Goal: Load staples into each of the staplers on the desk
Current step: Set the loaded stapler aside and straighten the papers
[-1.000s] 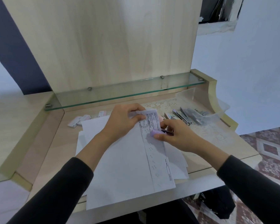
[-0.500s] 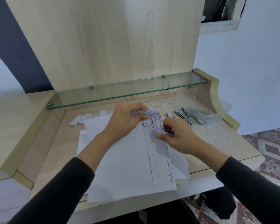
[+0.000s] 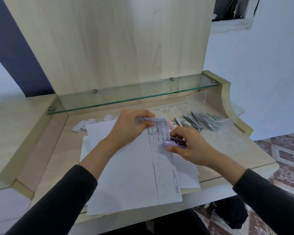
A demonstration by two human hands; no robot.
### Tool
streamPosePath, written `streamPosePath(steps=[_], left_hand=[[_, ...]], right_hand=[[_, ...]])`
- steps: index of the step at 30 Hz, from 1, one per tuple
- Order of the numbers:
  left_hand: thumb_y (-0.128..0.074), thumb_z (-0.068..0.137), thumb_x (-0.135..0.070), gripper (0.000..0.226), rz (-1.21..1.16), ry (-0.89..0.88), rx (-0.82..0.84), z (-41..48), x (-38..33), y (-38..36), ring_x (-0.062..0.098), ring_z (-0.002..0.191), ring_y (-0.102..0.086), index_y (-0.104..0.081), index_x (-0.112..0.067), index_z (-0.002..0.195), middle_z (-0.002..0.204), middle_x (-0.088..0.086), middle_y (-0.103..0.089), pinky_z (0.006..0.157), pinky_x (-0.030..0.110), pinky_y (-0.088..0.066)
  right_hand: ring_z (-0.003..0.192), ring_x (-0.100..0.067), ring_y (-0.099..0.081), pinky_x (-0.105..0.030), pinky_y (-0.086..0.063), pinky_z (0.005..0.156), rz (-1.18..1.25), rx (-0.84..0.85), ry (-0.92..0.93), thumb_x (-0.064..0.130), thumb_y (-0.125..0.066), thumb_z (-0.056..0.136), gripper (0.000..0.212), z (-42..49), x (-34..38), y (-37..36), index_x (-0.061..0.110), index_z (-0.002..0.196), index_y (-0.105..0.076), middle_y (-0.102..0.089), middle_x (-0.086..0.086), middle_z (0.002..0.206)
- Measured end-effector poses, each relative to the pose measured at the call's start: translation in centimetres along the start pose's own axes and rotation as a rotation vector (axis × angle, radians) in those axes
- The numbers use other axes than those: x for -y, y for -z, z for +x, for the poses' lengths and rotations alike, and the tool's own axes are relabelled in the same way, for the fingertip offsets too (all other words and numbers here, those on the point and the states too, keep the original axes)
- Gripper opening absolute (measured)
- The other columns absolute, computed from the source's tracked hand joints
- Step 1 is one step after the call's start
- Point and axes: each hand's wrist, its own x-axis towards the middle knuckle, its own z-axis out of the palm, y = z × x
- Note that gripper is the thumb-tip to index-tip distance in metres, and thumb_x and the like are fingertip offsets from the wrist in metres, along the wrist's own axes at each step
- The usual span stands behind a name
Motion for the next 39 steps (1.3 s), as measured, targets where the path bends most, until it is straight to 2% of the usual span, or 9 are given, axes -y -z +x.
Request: streamPosePath(steps=[7, 12, 19, 26, 28, 32, 34, 36, 39], left_hand=[[-0.071, 0.076, -0.01, 0.008, 0.007, -0.008, 0.003, 0.0, 0.1, -0.1, -0.009, 0.071, -0.056, -0.071, -0.007, 0.083, 0.077, -0.007, -0.065, 0.064, 0.004, -0.04], [-0.072, 0.075, -0.008, 0.007, -0.003, -0.012, 0.0, -0.1, 0.1, -0.3, -0.008, 0.071, -0.056, -0.071, -0.007, 0.082, 0.076, -0.008, -0.064, 0.065, 0.005, -0.041], [-0.072, 0.074, -0.007, 0.007, -0.008, -0.038, -0.012, -0.3, 0.0, -0.4, -0.01, 0.068, -0.055, -0.071, -0.006, 0.081, 0.074, -0.012, -0.063, 0.066, 0.005, -0.04], [-0.072, 0.074, -0.009, 0.009, 0.032, -0.013, 0.025, -0.1, 1.0, -0.2, -0.009, 0.069, -0.054, -0.071, -0.008, 0.083, 0.076, -0.007, -0.065, 0.065, 0.004, -0.038], [-0.071, 0.076, -0.011, 0.009, 0.049, 0.0, 0.038, -0.1, 1.7, -0.2, -0.002, 0.07, -0.055, -0.07, -0.009, 0.085, 0.079, -0.005, -0.066, 0.065, 0.007, -0.039], [-0.069, 0.079, -0.015, 0.012, 0.09, 0.075, 0.054, -0.1, 3.8, -0.6, 0.015, 0.074, -0.059, -0.067, -0.012, 0.09, 0.085, -0.003, -0.068, 0.067, 0.019, -0.045], [-0.068, 0.08, -0.017, 0.014, 0.129, 0.146, 0.083, 0.2, 5.1, -1.2, 0.021, 0.076, -0.061, -0.066, -0.014, 0.094, 0.09, 0.001, -0.07, 0.069, 0.031, -0.048], [-0.067, 0.081, -0.018, 0.022, 0.181, 0.212, 0.112, 0.6, 6.1, -2.0, 0.021, 0.082, -0.059, -0.063, -0.017, 0.102, 0.1, 0.003, -0.068, 0.072, 0.032, -0.047], [-0.067, 0.081, -0.019, 0.045, 0.262, 0.275, 0.117, 0.6, 6.8, -3.2, 0.02, 0.11, -0.048, -0.05, -0.018, 0.123, 0.126, 0.005, -0.049, 0.093, 0.031, -0.039]], right_hand=[[0.068, -0.023, -0.05, -0.021, -0.032, 0.057, 0.0, -0.021, 0.008, 0.037, -0.067, 0.076, 0.034, 0.0, -0.1, -0.1, 0.004, 0.082, -0.059, -0.059, -0.01, 0.076], [0.058, -0.007, -0.038, -0.014, -0.028, 0.052, -0.012, -0.004, -0.006, 0.036, -0.066, 0.077, 0.028, 0.1, 0.0, -0.2, 0.012, 0.073, -0.051, -0.046, 0.006, 0.064], [0.055, -0.004, -0.033, -0.015, -0.023, 0.052, -0.084, -0.052, 0.042, 0.028, -0.066, 0.079, 0.027, 0.0, 0.0, -0.4, 0.013, 0.07, -0.045, -0.042, 0.002, 0.064], [0.072, -0.016, -0.053, -0.022, -0.04, 0.064, 0.012, -0.011, -0.004, 0.042, -0.067, 0.074, 0.036, -0.6, -0.5, -0.5, 0.01, 0.089, -0.061, -0.061, -0.001, 0.08], [0.076, -0.02, -0.057, -0.03, -0.044, 0.067, 0.031, 0.0, -0.011, 0.051, -0.062, 0.071, 0.044, -1.0, -0.7, -0.2, 0.013, 0.094, -0.063, -0.066, -0.002, 0.088], [0.058, -0.004, -0.05, -0.019, -0.036, 0.054, 0.093, -0.001, -0.098, 0.043, -0.06, 0.079, 0.027, -1.3, -1.8, 0.4, 0.023, 0.096, -0.064, -0.065, 0.004, 0.087], [0.057, -0.007, -0.049, -0.023, -0.035, 0.057, 0.111, -0.021, -0.156, 0.049, -0.055, 0.08, 0.03, -1.1, -2.3, 0.4, 0.024, 0.094, -0.065, -0.065, -0.002, 0.084], [0.062, -0.021, -0.052, -0.029, -0.035, 0.059, 0.109, -0.035, -0.213, 0.051, -0.052, 0.081, 0.038, -0.6, -2.3, 0.4, 0.016, 0.088, -0.066, -0.064, -0.013, 0.08], [0.055, -0.018, -0.047, -0.03, -0.037, 0.059, 0.057, -0.004, -0.262, 0.051, -0.046, 0.085, 0.055, -0.1, -2.3, 0.3, -0.002, 0.086, -0.062, -0.064, -0.022, 0.082]])
